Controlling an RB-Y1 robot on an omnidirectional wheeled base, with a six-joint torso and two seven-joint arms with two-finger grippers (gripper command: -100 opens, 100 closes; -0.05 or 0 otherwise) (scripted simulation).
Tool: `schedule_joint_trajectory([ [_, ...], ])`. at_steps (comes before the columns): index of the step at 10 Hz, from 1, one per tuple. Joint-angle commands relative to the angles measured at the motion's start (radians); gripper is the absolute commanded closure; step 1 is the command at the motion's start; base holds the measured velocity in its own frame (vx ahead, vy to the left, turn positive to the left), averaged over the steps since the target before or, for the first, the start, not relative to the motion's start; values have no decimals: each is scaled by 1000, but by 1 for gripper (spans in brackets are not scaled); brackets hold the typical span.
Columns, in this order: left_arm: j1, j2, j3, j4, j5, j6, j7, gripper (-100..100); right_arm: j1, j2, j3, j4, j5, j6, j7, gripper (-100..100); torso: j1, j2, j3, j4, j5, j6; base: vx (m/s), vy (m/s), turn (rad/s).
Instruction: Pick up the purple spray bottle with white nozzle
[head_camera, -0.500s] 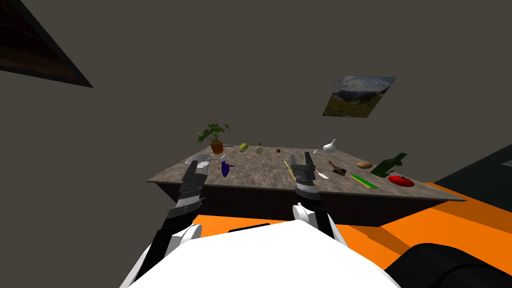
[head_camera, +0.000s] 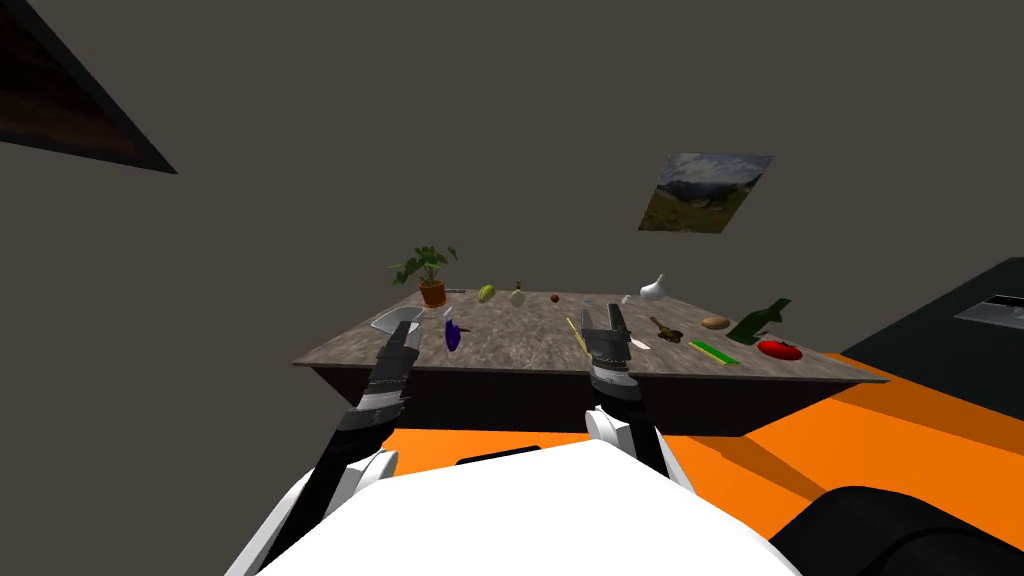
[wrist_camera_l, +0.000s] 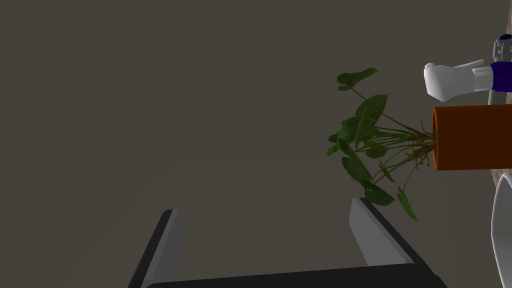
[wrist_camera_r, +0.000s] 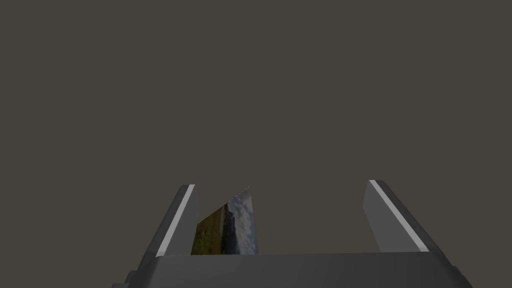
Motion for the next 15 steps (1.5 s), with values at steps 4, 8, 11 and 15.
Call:
schedule_joint_trajectory([
  [4, -22, 81, 2, 25, -73, 34, -11, -100, 0, 0, 0, 0, 0, 0, 0, 0, -1, 0, 0, 0, 0, 0, -53, 51, -62],
  [8, -41, 157, 12, 63, -143, 75, -32, -100, 0, 0, 0, 0, 0, 0, 0, 0, -2, -1, -1, 0, 0, 0, -45, 37, -71],
  [11, -50, 222, 27, 103, -194, 112, -56, -100, 0, 0, 0, 0, 0, 0, 0, 0, -4, -3, -2, -1, -1, 0, -20, 4, -92],
  [15, -54, 318, 56, 168, -255, 168, -99, -100, 0, 0, 0, 0, 0, 0, 0, 0, -7, -5, -3, -1, -1, 0, 15, -34, -93],
])
